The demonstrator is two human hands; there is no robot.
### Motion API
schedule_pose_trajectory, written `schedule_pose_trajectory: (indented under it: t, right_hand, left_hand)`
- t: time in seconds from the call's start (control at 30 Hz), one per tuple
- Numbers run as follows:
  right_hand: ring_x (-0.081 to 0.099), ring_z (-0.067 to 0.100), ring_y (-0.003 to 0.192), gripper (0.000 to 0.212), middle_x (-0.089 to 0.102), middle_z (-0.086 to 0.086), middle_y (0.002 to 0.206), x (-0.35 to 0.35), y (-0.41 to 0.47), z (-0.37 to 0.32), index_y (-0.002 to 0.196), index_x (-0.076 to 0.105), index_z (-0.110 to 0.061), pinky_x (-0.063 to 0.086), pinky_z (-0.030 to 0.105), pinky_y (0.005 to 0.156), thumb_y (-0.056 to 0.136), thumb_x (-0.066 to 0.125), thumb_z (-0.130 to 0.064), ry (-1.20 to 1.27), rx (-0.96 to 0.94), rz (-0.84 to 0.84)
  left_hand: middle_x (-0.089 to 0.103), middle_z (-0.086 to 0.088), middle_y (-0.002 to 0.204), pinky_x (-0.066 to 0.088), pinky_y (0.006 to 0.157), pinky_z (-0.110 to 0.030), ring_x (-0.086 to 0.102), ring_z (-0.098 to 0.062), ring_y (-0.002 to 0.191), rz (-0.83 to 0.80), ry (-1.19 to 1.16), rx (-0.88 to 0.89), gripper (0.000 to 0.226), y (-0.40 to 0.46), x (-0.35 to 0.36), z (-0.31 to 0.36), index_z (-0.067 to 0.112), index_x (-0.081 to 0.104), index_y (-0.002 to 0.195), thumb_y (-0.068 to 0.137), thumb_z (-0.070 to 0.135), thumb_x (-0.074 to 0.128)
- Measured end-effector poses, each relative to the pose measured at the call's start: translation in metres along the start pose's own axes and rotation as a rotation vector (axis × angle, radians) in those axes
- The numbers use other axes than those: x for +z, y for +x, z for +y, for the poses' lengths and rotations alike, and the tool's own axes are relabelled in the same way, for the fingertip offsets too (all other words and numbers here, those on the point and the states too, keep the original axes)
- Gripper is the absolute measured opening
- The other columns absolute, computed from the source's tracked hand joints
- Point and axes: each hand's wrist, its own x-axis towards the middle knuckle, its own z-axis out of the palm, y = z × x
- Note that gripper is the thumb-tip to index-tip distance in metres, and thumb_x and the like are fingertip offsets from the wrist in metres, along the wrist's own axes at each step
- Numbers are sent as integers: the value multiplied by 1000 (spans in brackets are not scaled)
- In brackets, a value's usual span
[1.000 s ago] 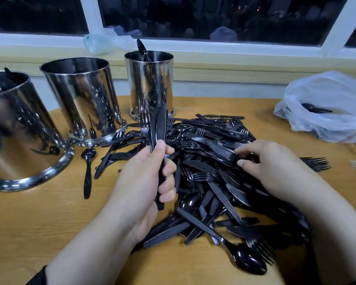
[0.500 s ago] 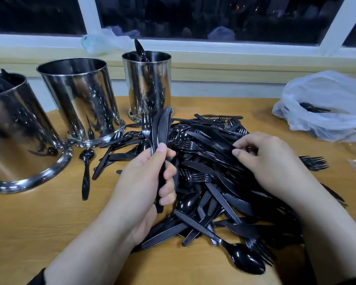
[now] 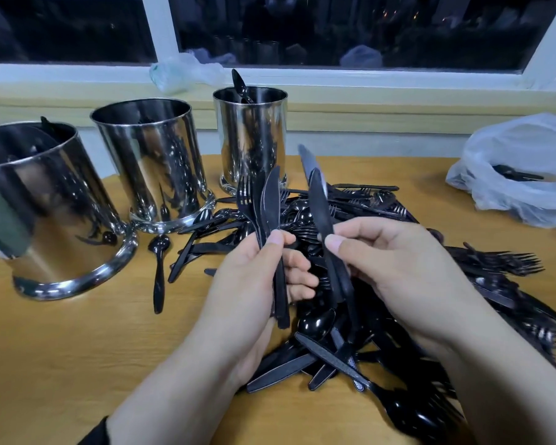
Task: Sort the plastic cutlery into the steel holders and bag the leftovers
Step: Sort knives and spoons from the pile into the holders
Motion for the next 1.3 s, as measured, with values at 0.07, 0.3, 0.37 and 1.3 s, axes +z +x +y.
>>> schedule_pose_trajectory:
  t: [0.07,0.3,0.37,1.3]
  right_hand:
    - [60,23,72,10,74,15,84,7,-2,-1,91,80,-26,53,62,86,93,71,-22,-21,18,-32]
    - [71,23,72,18,77,4,78,16,-8,-7,87,81,-34,57,45,78,95,67,-26,-112,13,-82]
    - [71,24,71,17,76,3,76,17,-8,-6,85,81,-35,56,43,77,94,68,-28,-135,15,-78]
    - [56,4,52,29,68,-11,61,-17,9,2,68,72,-21,48,22,60,92,69,-37,-408,-119,215]
  left_hand:
    - [57,-6,75,47,56,-29,54,-17,61,38,25,15,23,1,-1,0,10,63,109,110,25,47]
    - [45,2,71,29,50,-26,35,-11,56,45,10,-10,24,0,-4,3,10,58,96,107,30,52]
    - [46,2,71,29,49,-26,34,-11,56,38,11,-8,23,0,-4,3,11,53,93,106,30,55]
    - [47,5,64,34,60,-32,41,-11,58,56,140,68,28,2,-15,4,29,78,86,104,38,57]
